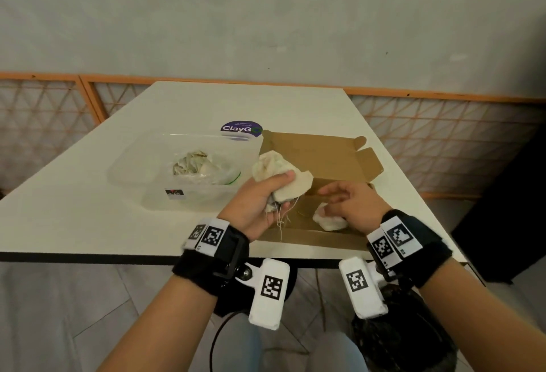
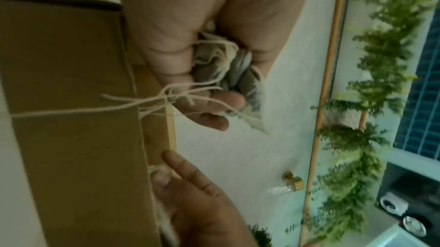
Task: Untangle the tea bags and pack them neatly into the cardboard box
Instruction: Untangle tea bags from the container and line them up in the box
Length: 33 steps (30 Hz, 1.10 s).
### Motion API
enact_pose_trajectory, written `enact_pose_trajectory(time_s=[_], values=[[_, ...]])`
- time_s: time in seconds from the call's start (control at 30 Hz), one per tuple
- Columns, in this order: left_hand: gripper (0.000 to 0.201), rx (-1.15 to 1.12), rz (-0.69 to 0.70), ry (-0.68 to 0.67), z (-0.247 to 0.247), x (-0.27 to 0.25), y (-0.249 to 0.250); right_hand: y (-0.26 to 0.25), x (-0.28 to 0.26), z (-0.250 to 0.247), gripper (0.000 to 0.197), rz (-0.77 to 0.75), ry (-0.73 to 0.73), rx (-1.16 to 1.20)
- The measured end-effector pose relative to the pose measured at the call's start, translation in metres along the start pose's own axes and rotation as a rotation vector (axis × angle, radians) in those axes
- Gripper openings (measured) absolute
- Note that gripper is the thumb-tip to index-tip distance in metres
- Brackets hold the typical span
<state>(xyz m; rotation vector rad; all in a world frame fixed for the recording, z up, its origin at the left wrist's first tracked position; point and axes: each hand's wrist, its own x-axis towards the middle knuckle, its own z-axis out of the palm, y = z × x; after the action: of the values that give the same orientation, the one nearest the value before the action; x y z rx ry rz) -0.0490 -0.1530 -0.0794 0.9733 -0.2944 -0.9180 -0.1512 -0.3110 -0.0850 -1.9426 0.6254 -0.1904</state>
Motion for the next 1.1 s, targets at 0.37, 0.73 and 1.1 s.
enact_pose_trajectory(time_s=[0.37,0.73,1.1], values=[[0.028,0.2,0.216,0.115,0.011,0.028,-0.016,0.013,0.008,0.008,0.021,-0.184,0.226,0.36],[0.031,0.292,0.353,0.183,0.013,0.041,-0.024,0.009,0.004,0.011,0.009,-0.208,0.152,0.357],[0.014,0.215,0.258,0.194,0.012,0.037,-0.021,0.02,0.012,0.007,0.008,-0.139,0.262,0.394]])
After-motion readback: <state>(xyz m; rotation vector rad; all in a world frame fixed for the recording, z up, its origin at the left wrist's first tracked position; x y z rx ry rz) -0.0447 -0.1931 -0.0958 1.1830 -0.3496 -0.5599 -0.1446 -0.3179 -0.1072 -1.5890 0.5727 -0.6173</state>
